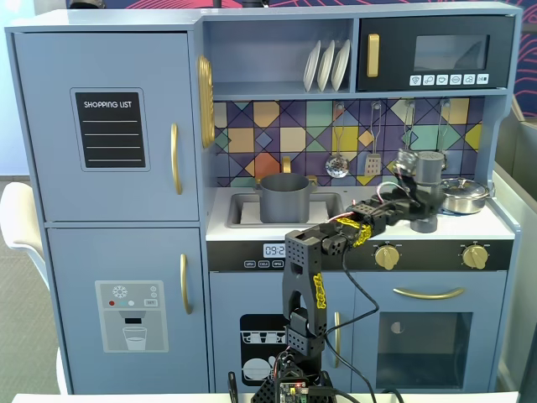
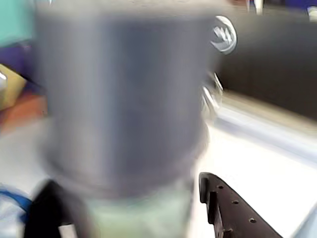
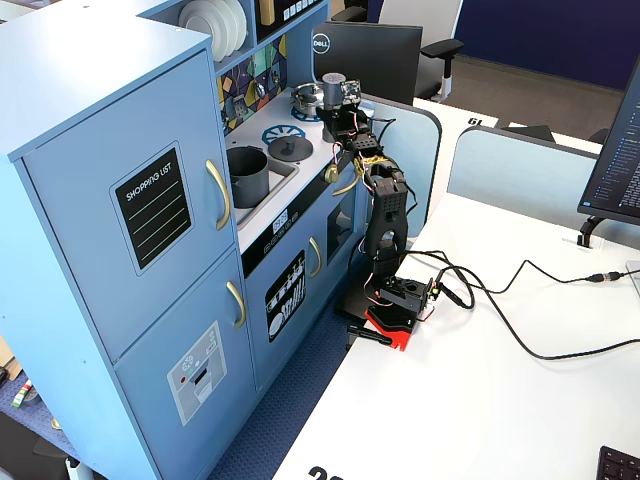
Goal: Put salt in the gray recipient
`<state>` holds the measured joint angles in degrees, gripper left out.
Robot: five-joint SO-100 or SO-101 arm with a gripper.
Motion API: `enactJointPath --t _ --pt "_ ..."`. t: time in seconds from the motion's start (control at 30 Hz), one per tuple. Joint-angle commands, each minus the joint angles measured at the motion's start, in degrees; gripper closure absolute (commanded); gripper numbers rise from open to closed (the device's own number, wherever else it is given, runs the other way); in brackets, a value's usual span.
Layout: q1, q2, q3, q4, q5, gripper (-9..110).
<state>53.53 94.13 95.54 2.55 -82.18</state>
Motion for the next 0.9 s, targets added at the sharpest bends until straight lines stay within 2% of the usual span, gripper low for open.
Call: enactJointPath --t 0.0,0.13,0.27,0.37,0.47,0.5,0.6,0.67,0.77,0.87 --pt "2.2 4.5 -0.7 0.5 -1.2 49" --pt "3.2 8.0 -0.9 3.5 -2.5 47" --pt "4.6 18.0 -0.7 19.2 -2.9 51" --pt "4.7 28.3 0.8 40.4 -4.3 65" --pt "2.3 41.2 8.1 59.1 -10.8 92" --pt "-0.3 45.5 10.9 63.7 -11.5 101" --pt "-12.0 56.9 19.1 71.3 -7.0 101" --pt "-21.5 62.3 24.6 74.9 -9.8 101" --pt "-33.9 68.6 34.8 75.5 -9.9 101" --pt "-40.9 74.8 47.8 73.3 -10.5 101"
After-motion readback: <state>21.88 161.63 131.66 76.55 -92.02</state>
